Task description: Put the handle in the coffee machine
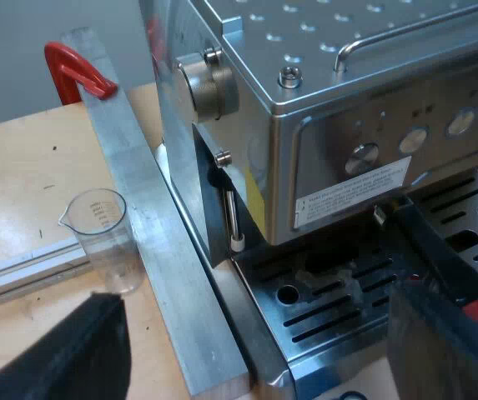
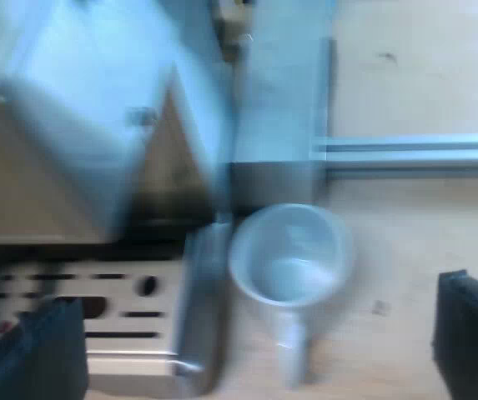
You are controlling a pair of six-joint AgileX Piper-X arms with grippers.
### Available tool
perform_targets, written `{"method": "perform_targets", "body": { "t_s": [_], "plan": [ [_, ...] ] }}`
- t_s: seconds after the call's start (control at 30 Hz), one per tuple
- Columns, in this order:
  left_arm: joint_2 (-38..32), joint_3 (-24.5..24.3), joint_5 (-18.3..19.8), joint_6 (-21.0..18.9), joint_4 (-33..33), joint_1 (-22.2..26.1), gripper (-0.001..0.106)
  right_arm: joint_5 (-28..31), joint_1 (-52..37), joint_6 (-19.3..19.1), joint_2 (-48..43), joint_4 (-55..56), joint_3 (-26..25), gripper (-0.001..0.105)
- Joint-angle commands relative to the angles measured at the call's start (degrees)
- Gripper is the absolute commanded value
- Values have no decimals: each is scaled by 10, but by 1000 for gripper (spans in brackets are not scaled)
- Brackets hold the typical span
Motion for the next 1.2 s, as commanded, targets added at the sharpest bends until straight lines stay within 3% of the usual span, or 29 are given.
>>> {"method": "perform_targets", "body": {
  "t_s": [0.03, 0.4, 0.73, 1.03, 1.2],
  "plan": [
    [-3, -3, -2, -5, -8, -1, 67, -3, -45, -29, -27, 24, -7, 85],
    [-22, -6, -2, -5, 28, -1, 67, -54, -199, -97, -81, 93, -7, 85],
    [-141, -4, -8, -5, 40, -1, 67, -52, -203, -114, -196, 114, -7, 85],
    [-228, 6, -15, 29, 56, 0, 67, -52, -203, -113, -292, 118, -7, 85],
    [-265, 30, -26, 35, 56, 0, 67, -52, -203, -134, -336, 134, -7, 85]
  ]
}}
